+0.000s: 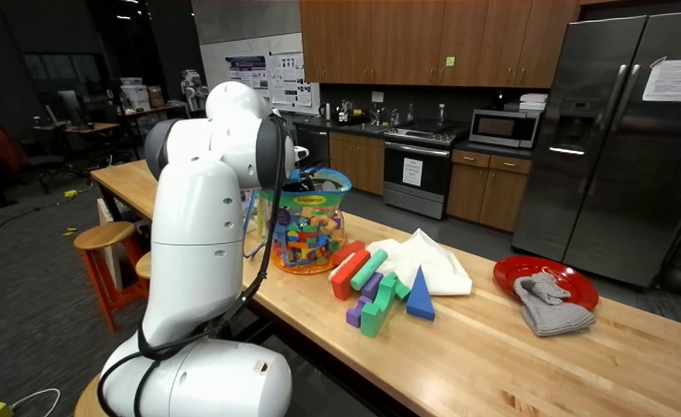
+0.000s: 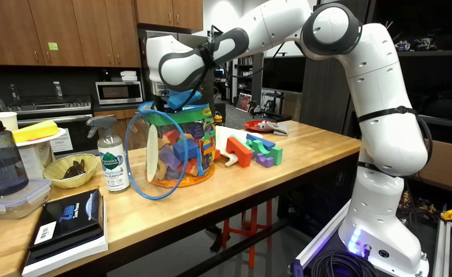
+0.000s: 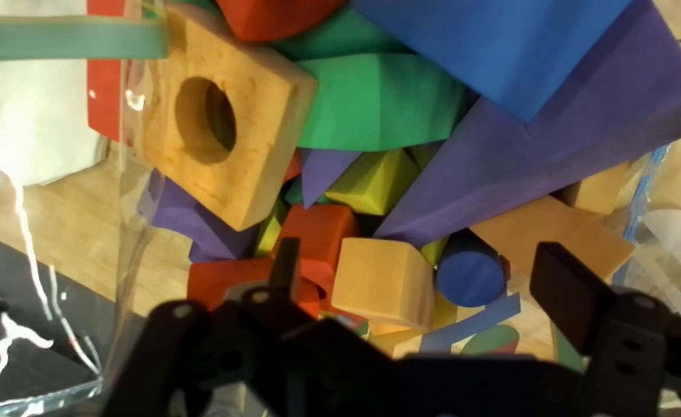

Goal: Remove the yellow rectangle plush toy from the bag and put it on the countertop

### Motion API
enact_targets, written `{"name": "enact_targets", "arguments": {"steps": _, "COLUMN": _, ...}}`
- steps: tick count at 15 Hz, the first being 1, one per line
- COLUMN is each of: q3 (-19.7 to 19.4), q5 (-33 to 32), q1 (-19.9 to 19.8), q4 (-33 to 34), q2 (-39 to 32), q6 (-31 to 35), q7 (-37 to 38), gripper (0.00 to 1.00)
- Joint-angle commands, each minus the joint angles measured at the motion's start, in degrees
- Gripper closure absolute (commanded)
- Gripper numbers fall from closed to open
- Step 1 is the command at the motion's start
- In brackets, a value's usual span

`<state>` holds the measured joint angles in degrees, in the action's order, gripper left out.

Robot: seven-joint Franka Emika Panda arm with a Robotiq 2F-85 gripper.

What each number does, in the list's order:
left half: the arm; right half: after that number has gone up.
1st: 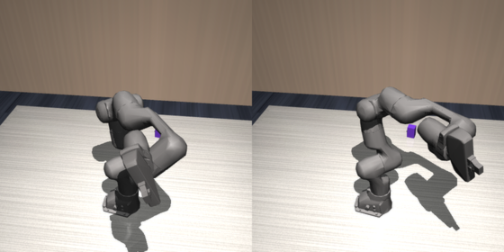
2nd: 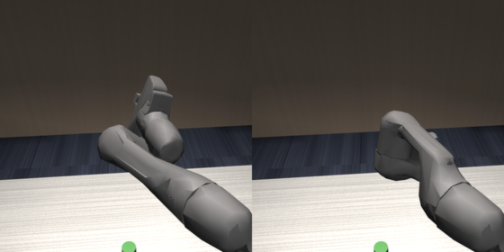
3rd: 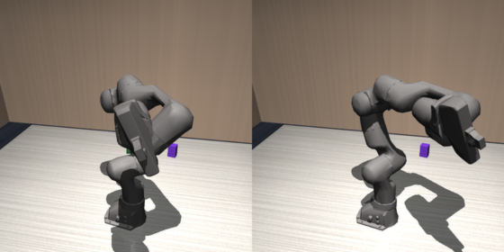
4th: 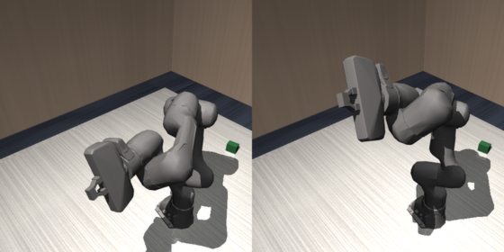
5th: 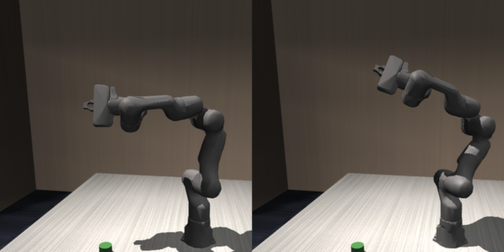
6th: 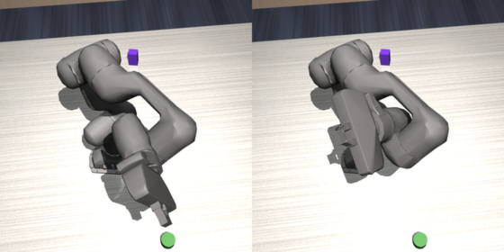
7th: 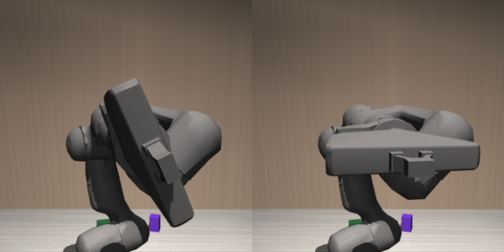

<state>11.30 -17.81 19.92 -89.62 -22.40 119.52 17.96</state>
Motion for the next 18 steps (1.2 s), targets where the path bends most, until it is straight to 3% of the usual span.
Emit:
{"name": "enact_targets", "arguments": {"steps": 1, "q3": -0.89, "q5": 0.23, "q1": 2.23, "q4": -2.32, "q2": 0.35, "q6": 0.74, "q7": 3.61, "gripper": 0.0}}
{"name": "enact_targets", "arguments": {"steps": 6, "q3": -2.18, "q5": -2.11, "q1": 3.52, "q4": -5.1, "q2": 1.15, "q6": 4.2, "q7": 8.53, "gripper": 0.0}}
{"name": "enact_targets", "arguments": {"steps": 12, "q3": -5.25, "q5": -8.22, "q1": 4.24, "q4": -7.95, "q2": 1.09, "q6": 13.3, "q7": 14.46, "gripper": 0.0}}
{"name": "enact_targets", "arguments": {"steps": 18, "q3": -5.36, "q5": -5.49, "q1": 3.56, "q4": -11.13, "q2": 0.54, "q6": 21.48, "q7": 14.42, "gripper": 0.0}}
